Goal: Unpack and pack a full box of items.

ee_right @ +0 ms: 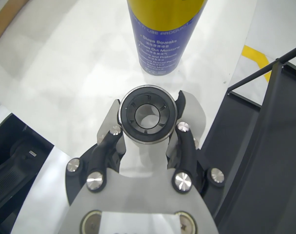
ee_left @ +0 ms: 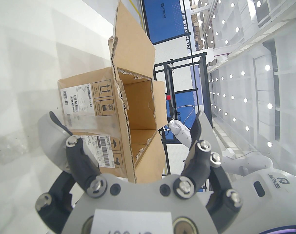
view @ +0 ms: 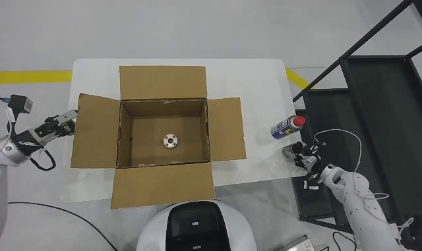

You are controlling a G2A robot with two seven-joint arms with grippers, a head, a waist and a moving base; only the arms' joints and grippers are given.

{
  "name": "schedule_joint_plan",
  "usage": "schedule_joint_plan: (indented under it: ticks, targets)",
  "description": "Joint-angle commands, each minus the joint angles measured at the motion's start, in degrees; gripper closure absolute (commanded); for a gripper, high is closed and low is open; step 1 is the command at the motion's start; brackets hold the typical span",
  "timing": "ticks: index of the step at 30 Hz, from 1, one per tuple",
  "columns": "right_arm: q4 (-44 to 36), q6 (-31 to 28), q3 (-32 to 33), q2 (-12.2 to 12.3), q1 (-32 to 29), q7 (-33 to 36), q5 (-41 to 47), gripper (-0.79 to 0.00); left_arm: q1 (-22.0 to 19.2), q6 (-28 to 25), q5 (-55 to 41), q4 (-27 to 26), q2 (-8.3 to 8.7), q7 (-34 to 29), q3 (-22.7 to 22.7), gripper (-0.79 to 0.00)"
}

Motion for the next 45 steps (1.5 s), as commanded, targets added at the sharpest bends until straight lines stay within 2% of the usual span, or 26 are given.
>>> schedule_joint_plan:
  ticks: [1, 8, 16, 22, 28, 33, 41, 45]
  targets:
    - [-1.1, -0.7, 1.0, 0.4, -0.7, -0.9, -0.1, 0.000, 0.0, 0.0, 0.0, 0.0, 0.00, 0.0, 0.0, -0.785]
    - [-11.0, -0.4, 7.6, 2.1, -7.0, -2.8, -0.2, 0.000, 0.0, 0.0, 0.0, 0.0, 0.00, 0.0, 0.0, -0.785]
    - [-27.9, 5.1, 17.2, 2.8, -14.7, 3.1, 4.5, 0.000, 0.0, 0.0, 0.0, 0.0, 0.00, 0.0, 0.0, -0.785]
    - [-38.5, 7.4, 20.1, 2.7, -16.9, 5.6, 7.3, 0.000, 0.0, 0.0, 0.0, 0.0, 0.00, 0.0, 0.0, -0.785]
    - [-46.3, 5.8, 16.1, 2.5, -15.0, 8.9, 10.6, 0.000, 0.0, 0.0, 0.0, 0.0, 0.00, 0.0, 0.0, -0.785]
    - [-49.7, 4.1, 9.6, 2.3, -10.1, 16.2, 16.2, 0.000, 0.0, 0.0, 0.0, 0.0, 0.00, 0.0, 0.0, -0.785]
    - [-54.4, 2.3, -0.5, 2.0, -3.3, 26.1, 20.3, 0.000, 0.0, 0.0, 0.0, 0.0, 0.00, 0.0, 0.0, -0.785]
    - [-54.4, 2.3, -0.5, 2.0, -3.3, 26.1, 20.3, 0.000, 0.0, 0.0, 0.0, 0.0, 0.00, 0.0, 0.0, -0.785]
